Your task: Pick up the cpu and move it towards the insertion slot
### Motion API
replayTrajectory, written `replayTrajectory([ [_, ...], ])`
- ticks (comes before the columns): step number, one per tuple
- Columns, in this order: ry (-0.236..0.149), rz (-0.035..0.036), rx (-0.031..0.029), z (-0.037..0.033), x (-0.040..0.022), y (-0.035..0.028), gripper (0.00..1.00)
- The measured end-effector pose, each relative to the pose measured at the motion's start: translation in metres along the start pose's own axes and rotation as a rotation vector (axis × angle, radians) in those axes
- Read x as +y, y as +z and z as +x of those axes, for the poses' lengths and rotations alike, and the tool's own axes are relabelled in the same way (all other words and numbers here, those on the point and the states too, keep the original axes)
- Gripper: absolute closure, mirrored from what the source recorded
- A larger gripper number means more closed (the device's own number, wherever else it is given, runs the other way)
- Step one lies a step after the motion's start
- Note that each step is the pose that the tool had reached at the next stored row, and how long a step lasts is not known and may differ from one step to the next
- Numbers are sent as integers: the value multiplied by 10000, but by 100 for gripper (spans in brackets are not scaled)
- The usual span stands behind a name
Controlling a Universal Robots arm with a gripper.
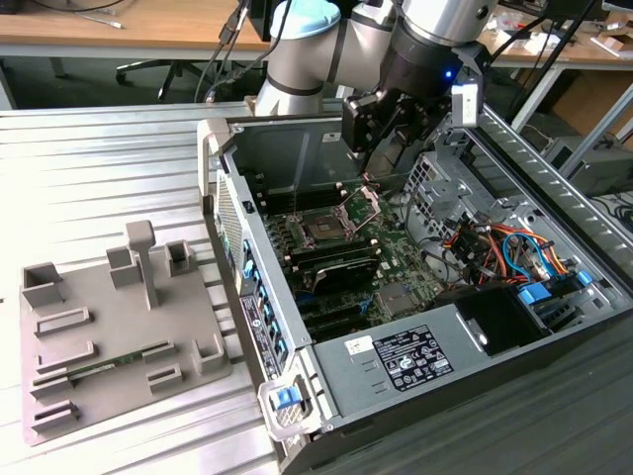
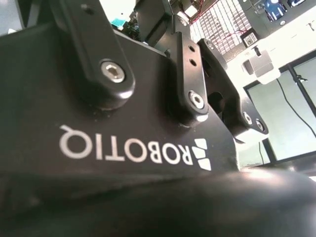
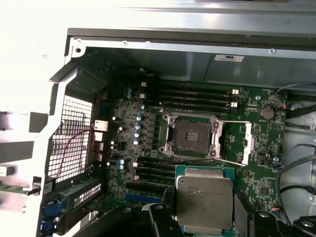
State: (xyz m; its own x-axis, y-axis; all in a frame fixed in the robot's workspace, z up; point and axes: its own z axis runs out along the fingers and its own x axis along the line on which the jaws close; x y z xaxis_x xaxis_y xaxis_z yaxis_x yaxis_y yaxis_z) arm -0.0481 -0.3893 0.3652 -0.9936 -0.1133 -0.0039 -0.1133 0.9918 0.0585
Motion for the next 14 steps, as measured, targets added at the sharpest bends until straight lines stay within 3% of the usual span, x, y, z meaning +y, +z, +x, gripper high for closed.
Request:
replayTrajectory([
  [14,0,0,0,-1,3,22,45],
])
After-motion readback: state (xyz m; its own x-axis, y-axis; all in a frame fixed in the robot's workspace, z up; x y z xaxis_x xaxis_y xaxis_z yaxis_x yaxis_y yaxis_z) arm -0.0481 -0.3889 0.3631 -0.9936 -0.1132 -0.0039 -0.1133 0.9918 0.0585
